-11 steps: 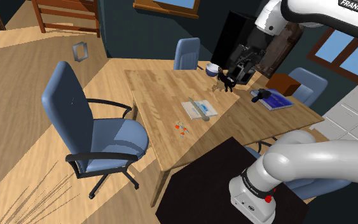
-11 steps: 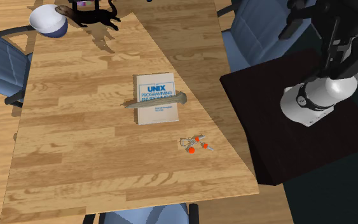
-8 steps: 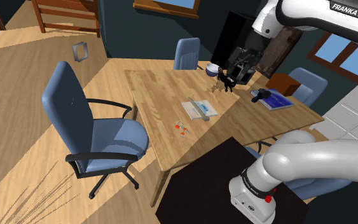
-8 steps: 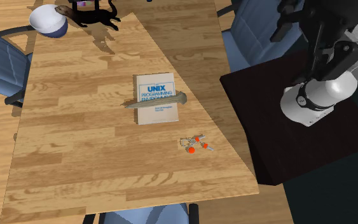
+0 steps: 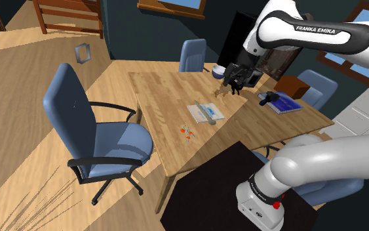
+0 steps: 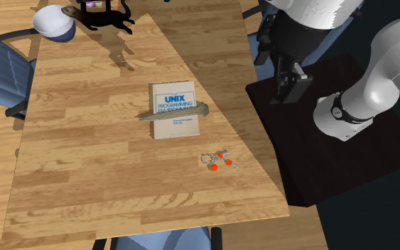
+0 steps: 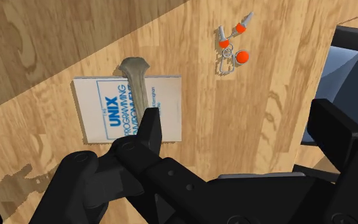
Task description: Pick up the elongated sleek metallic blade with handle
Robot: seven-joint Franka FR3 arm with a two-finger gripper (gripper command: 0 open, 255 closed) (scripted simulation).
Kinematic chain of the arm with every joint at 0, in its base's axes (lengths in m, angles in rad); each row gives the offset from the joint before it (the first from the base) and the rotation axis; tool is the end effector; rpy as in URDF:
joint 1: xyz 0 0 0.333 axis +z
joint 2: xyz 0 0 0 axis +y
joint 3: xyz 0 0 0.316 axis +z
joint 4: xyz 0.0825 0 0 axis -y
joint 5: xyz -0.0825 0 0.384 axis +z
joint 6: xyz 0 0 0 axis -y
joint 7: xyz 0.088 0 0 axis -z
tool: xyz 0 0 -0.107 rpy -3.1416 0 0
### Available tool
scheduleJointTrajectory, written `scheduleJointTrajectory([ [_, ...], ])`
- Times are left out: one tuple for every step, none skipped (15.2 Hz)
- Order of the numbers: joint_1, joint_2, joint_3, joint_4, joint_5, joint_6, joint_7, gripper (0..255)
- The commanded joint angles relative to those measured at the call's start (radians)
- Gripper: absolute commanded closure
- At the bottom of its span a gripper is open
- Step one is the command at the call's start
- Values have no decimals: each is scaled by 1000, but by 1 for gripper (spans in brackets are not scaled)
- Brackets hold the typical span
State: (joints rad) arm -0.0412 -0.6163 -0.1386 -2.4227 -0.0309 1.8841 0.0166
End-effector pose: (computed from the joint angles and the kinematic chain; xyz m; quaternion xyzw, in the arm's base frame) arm 0.3670 -0.0752 0.5268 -0.9956 0.0826 -0.0383 0.0225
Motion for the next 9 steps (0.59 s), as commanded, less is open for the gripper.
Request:
scheduleJointTrajectory([
  [-2,54,-17,-15,-4,68,-18,0],
  [-3,83,-27,-19,-5,99,-28,0],
  [-4,113,-36,-22,-6,130,-39,0],
  [-4,144,-46,-23,-6,160,-50,0],
  [-5,176,-55,-23,-5,191,-61,0],
  [-5,209,-65,-21,-3,220,-72,0],
  [-5,243,-74,-19,0,250,-84,0],
  [-4,278,-83,-14,4,278,-96,0],
  [-4,314,-92,-8,9,306,-109,0],
])
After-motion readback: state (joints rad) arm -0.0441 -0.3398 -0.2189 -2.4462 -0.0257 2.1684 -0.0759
